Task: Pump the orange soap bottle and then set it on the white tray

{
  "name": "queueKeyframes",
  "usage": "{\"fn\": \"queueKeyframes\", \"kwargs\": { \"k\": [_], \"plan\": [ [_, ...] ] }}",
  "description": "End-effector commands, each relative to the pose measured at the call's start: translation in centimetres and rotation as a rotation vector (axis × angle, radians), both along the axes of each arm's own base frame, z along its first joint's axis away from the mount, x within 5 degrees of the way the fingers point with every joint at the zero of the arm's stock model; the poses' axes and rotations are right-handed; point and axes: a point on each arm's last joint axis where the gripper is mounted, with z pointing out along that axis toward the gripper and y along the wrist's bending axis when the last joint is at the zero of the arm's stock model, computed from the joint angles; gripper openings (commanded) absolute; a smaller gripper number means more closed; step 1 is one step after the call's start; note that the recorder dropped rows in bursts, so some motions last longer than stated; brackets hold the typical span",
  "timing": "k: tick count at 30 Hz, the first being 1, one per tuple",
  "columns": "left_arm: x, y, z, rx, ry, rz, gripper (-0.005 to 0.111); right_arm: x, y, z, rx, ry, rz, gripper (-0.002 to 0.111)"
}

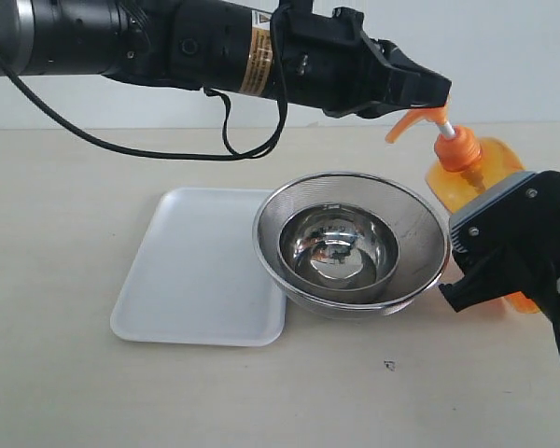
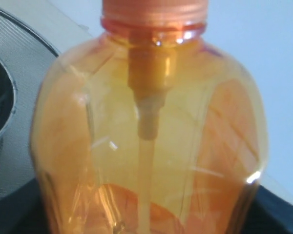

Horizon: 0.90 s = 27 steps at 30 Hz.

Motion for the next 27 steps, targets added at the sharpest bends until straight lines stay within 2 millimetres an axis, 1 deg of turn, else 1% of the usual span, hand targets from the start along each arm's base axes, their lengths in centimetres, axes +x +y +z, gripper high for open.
{"fn": "queueKeyframes", "kwargs": {
  "k": [1,5,7,11,20,24,27],
  "plan": [
    [-0.4,-0.6,-2.7,0.095,0.015,-0.051,0.005,0.2,0.8,1.2,0.022,-0.104,0.067,0.000],
    [-0.5,-0.8,-2.6,0.089,0.018,-0.050,0.005,0.2,0.8,1.2,0.029,-0.103,0.069,0.000],
    [-0.8,-1.3,-2.7,0.095,0.013,-0.049,0.005,0.2,0.8,1.2,0.038,-0.101,0.067,0.000],
    [-1.3,-2.1,-3.4,0.110,-0.007,-0.072,0.005,0.2,0.8,1.2,0.037,-0.102,0.070,0.000],
    [-0.9,-2.4,-5.3,0.133,0.031,-0.069,0.005,0.1,1.0,1.2,0.039,-0.096,0.091,0.000],
    [-0.8,-2.3,-5.2,0.129,0.021,-0.069,0.005,0.1,1.0,1.1,0.039,-0.088,0.091,0.000],
    [-0.9,-2.2,-4.5,0.121,0.009,-0.066,0.005,0.1,1.0,1.1,0.043,-0.087,0.088,0.000]
  ]
}}
